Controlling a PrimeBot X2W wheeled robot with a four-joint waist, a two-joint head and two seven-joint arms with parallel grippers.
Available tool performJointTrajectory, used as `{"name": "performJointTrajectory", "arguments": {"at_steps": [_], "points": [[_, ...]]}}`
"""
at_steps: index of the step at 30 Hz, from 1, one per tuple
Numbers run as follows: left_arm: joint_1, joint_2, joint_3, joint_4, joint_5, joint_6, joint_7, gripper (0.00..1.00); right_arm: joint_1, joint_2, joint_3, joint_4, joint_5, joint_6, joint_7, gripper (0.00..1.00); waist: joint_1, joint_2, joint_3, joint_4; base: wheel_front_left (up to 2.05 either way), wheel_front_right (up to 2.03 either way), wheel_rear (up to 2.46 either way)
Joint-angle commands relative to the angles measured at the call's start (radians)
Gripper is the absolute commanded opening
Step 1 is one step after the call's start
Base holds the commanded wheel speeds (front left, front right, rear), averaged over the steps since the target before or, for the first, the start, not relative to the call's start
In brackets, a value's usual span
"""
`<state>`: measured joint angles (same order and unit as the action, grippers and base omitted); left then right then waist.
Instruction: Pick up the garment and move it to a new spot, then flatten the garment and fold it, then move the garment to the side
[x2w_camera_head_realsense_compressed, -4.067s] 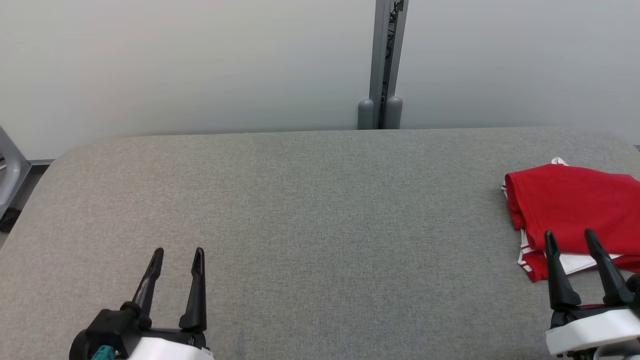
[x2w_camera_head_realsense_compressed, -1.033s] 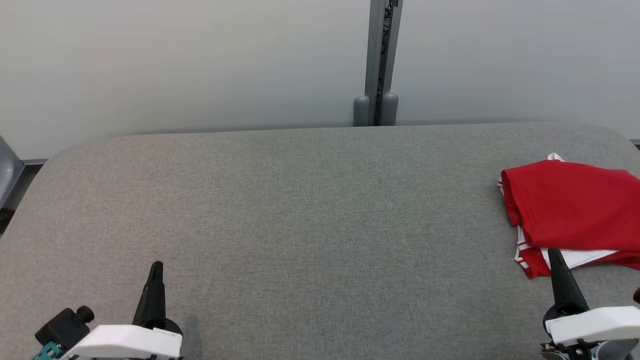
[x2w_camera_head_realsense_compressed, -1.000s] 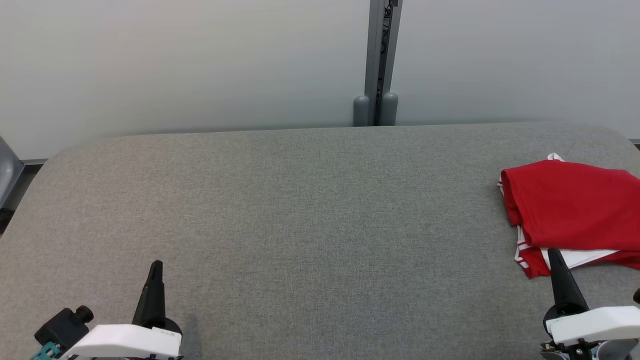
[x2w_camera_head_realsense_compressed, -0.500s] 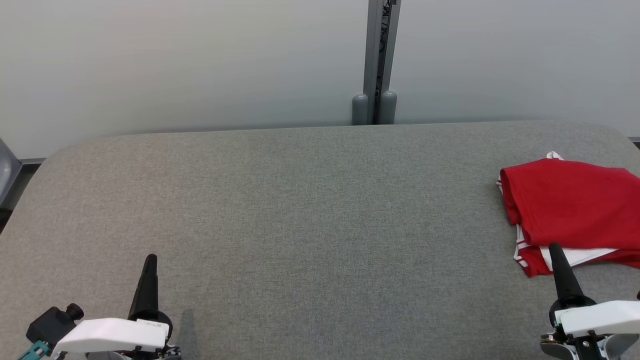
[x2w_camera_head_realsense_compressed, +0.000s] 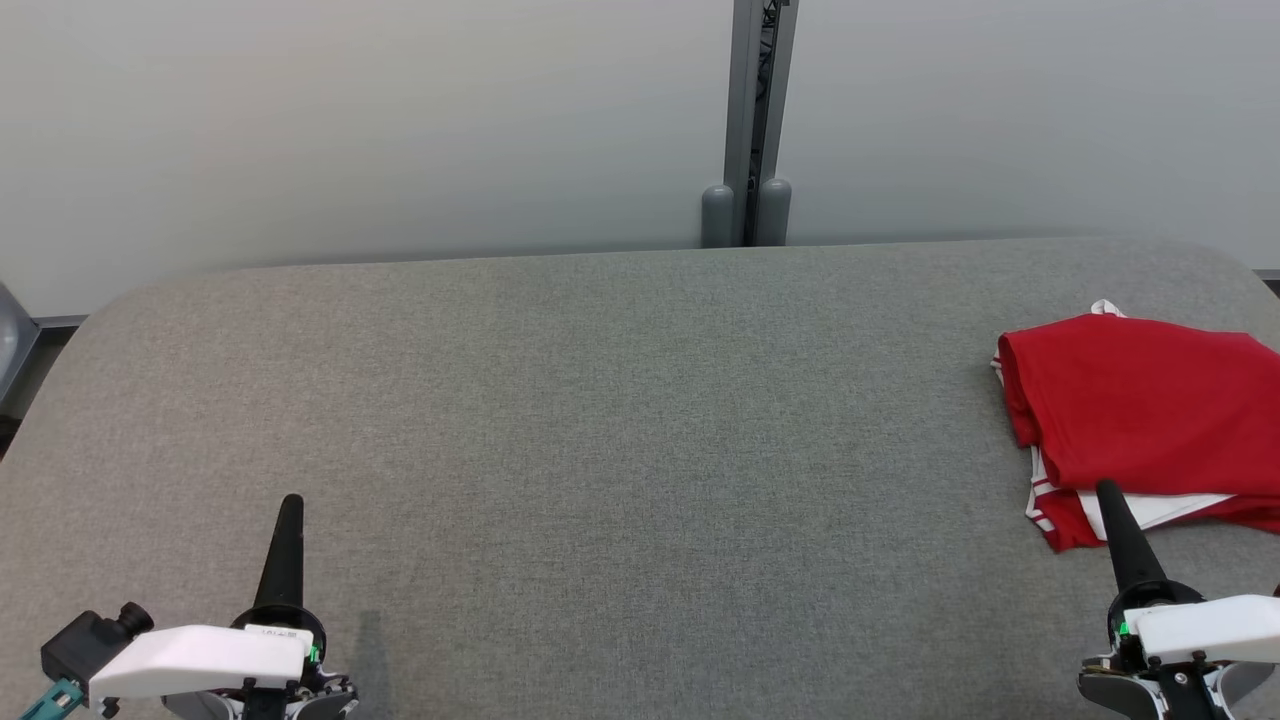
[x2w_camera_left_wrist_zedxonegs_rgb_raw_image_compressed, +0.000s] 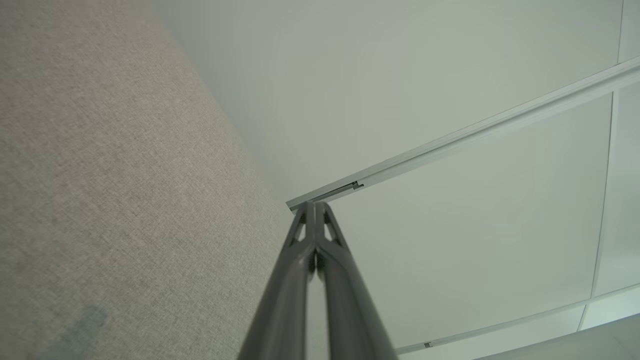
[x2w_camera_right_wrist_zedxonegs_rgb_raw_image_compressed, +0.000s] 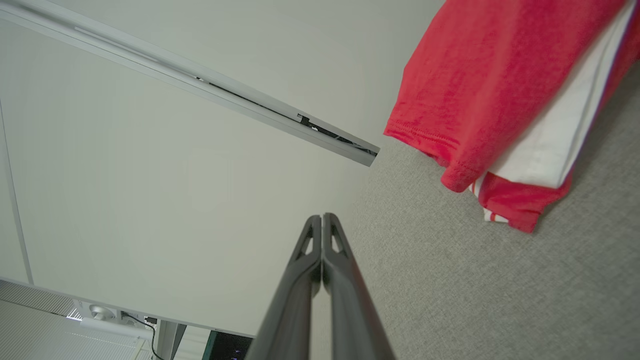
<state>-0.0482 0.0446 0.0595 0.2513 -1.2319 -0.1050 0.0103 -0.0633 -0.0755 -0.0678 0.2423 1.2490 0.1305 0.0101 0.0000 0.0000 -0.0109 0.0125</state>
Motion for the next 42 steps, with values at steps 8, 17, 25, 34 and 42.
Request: {"name": "performJointTrajectory", "arguments": {"at_steps": [8,17,25,34,42], "points": [[-0.035,0.006,0.016,-0.009,-0.081,-0.011,0.023,0.0,-0.026,0.001,-0.014,-0.003,0.079,0.0,0.024,0.0,0.0,0.0,0.002,-0.002,0.0,0.0,0.0],[-0.042,0.007,0.026,-0.009,-0.155,-0.015,0.043,0.0,-0.033,0.007,-0.023,-0.002,0.149,0.0,0.045,0.0,0.0,0.0,0.005,-0.004,0.0,0.0,0.0],[-0.05,0.007,0.034,-0.009,-0.208,-0.018,0.06,0.0,-0.038,0.011,-0.03,-0.001,0.199,0.0,0.061,0.0,0.0,0.0,0.007,-0.006,0.0,0.0,0.0],[-0.054,0.007,0.042,-0.008,-0.272,-0.022,0.076,0.0,-0.041,0.017,-0.038,0.001,0.26,0.0,0.079,0.0,0.0,0.0,0.009,-0.008,0.0,0.0,0.0],[-0.063,0.008,0.05,-0.008,-0.326,-0.026,0.091,0.0,-0.047,0.021,-0.043,0.002,0.311,0.0,0.092,0.0,0.0,0.0,0.011,-0.01,0.0,0.0,0.0]]}}
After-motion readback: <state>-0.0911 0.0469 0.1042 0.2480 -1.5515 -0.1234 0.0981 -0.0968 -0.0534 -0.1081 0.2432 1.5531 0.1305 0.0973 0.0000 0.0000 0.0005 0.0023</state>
